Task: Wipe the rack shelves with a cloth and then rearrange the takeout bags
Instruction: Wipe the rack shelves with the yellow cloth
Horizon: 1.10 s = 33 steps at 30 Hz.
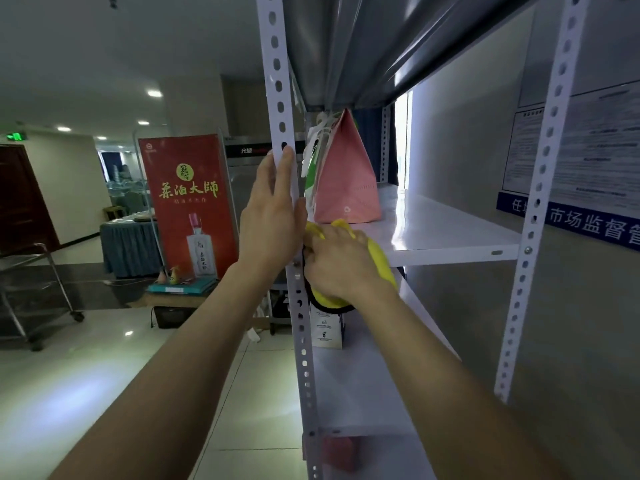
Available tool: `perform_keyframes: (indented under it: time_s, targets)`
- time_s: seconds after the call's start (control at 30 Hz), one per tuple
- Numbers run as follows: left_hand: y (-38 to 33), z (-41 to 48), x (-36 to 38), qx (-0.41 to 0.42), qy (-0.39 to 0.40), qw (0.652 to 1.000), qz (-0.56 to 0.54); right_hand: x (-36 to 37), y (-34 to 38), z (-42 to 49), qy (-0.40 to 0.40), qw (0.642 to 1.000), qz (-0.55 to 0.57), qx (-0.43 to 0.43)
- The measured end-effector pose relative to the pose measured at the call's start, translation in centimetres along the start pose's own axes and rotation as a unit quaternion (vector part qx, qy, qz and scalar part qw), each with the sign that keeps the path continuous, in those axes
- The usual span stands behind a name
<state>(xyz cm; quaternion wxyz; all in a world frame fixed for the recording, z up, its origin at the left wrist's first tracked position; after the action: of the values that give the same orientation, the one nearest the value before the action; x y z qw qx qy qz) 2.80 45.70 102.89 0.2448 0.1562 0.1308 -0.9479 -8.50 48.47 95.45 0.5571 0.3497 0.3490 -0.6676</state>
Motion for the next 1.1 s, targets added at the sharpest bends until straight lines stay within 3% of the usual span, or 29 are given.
perform_keyframes:
  time_s: [0.13, 0.27, 0.37, 0.43, 0.53, 0.63, 0.73, 0.8, 0.9, 1.0, 1.1]
  targets:
    - [-0.1, 0.0, 0.2, 0.006, 0.002, 1.0, -0.01, -0.9, -5.6, -1.8, -0.026, 1.0, 0.008, -0.001]
    - [0.3, 0.1, 0.4, 0.008, 0.0, 1.0, -0.002, -1.6, -19.1, -6.2, -0.02, 0.973, -0.025, 0.229]
    - [0.4, 0.1, 0.5, 0.006, 0.005, 1.0, 0.019, -1.5, -18.9, -7.2, -0.054, 0.949, -0.033, 0.309]
    - [0.3, 0.2, 0.5, 0.005, 0.009, 1.0, 0.027, -1.0, -12.8, -5.8, -0.097, 0.965, -0.029, 0.244]
    - [0.1, 0.1, 0.4, -0.002, 0.012, 1.0, 0.028, 0.6, -4.0, -4.5, -0.124, 0.991, 0.007, 0.052]
    - [-0.2, 0.1, 0.2, -0.008, 0.012, 0.999, 0.035, 0.3, -6.5, -5.2, -0.131, 0.991, -0.007, 0.005]
    - [0.6, -1.0, 0.1, 0.006, 0.027, 0.999, 0.036, -0.1, -14.8, -8.9, -0.17, 0.976, -0.067, 0.115]
    - [1.9, -4.2, 0.5, 0.01, 0.031, 0.999, 0.001, -0.3, -19.6, -13.5, -0.245, 0.943, -0.053, 0.221]
    - [5.3, -12.9, 2.3, -0.099, 0.027, 0.99, -0.101, 3.2, -21.0, -20.3, -0.315, 0.881, -0.022, 0.353]
    - [7.7, -22.1, 6.6, -0.246, 0.105, 0.949, -0.169, 10.8, -17.7, -22.2, -0.232, 0.911, -0.005, 0.341]
    - [7.4, -27.3, 10.3, -0.261, 0.167, 0.917, -0.251, 20.6, -13.1, -21.8, -0.038, 0.946, 0.043, 0.318]
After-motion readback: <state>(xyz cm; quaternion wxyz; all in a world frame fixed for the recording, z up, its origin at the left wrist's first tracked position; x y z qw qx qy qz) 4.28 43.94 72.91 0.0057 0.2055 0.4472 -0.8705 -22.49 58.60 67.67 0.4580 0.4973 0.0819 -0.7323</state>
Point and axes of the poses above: each hand's wrist, its own z-axis towards the middle knuckle, its own x-axis out of the palm, y = z × x, the point moved 7 cm from there along z, towards the middle knuckle, and after that the axes turned 8 degrees about -z, right-handed, at the moved point
